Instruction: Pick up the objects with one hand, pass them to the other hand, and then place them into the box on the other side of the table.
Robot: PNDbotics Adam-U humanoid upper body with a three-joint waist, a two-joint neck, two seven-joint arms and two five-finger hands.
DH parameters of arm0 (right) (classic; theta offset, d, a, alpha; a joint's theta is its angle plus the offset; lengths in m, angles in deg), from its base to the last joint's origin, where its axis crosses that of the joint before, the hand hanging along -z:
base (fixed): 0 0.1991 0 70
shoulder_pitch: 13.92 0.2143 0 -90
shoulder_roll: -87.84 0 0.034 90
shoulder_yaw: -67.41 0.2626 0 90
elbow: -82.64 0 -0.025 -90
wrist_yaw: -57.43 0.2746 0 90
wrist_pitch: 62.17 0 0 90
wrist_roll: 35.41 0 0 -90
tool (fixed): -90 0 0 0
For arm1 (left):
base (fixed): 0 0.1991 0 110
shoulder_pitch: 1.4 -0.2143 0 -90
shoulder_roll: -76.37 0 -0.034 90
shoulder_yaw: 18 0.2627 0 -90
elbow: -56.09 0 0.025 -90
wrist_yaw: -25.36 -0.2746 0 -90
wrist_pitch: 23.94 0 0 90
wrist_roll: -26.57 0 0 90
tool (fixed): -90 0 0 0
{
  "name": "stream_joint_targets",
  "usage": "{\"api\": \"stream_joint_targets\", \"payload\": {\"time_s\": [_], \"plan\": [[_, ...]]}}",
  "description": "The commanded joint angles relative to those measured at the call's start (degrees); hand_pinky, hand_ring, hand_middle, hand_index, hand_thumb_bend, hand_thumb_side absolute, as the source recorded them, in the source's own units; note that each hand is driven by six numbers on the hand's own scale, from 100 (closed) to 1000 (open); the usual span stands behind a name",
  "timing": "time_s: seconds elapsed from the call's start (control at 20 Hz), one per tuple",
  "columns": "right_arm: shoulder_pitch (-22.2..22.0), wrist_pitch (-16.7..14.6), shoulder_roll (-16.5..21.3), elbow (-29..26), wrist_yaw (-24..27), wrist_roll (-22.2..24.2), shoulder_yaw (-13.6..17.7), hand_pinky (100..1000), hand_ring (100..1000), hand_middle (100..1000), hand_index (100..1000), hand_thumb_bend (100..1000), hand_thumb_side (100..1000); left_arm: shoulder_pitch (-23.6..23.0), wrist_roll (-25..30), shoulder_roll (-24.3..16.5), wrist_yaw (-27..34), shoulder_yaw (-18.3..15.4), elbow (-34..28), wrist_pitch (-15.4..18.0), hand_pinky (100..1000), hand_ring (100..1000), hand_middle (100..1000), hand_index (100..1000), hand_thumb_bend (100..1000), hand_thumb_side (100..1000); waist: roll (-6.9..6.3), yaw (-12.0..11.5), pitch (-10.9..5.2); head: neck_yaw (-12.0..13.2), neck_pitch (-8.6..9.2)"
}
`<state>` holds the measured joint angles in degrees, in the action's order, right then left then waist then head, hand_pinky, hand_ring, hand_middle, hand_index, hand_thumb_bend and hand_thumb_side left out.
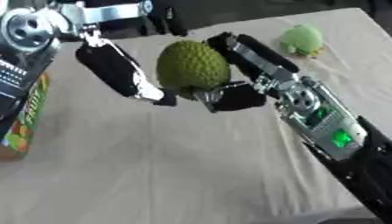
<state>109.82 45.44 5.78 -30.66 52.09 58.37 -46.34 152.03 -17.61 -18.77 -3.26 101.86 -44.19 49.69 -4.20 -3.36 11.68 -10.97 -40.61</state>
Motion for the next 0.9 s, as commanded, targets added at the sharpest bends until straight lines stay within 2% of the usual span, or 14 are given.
{"api": "stream_joint_targets", "payload": {"time_s": [0.05, 0.25, 0.45, 0.6, 0.9], "plan": [[1.0, -0.5, 0.7, -1.3, -0.4, 0.0, 0.3, 715, 548, 350, 495, 100, 100, 0.8, -0.3, -0.4, -0.6, -0.4, -0.9, -0.4, 744, 793, 755, 835, 601, 283, 0.23, -0.1, -1.08, 0.3, 0.89], [1.0, -0.9, 0.7, -1.3, -0.7, 0.0, 0.2, 716, 549, 351, 495, 100, 100, 0.7, -1.1, -0.2, -0.9, -0.2, -0.7, -1.0, 738, 787, 750, 827, 512, 212, 0.25, -0.2, -0.99, 0.6, 1.39], [1.0, -1.4, 0.8, -1.3, -1.4, 0.2, 0.1, 716, 549, 351, 496, 100, 100, 0.7, -1.1, -0.1, -1.1, 0.1, -0.6, -1.1, 737, 785, 748, 815, 477, 175, 0.24, -0.1, -0.96, 0.7, 1.34], [1.1, -1.7, 0.7, -1.3, -1.5, 0.3, 0.2, 715, 549, 351, 495, 100, 100, 0.7, -0.8, 0.0, -0.9, 0.1, -0.5, -1.1, 735, 784, 746, 797, 473, 180, 0.23, -0.1, -0.98, 0.8, 1.28], [1.3, -2.0, 0.6, -1.3, -1.5, 0.2, 0.1, 715, 549, 351, 495, 100, 100, 0.5, -0.3, 0.6, -0.7, 0.4, 0.5, -1.1, 738, 788, 752, 805, 490, 247, 0.25, 0.0, -0.96, 1.0, 1.25]]}}
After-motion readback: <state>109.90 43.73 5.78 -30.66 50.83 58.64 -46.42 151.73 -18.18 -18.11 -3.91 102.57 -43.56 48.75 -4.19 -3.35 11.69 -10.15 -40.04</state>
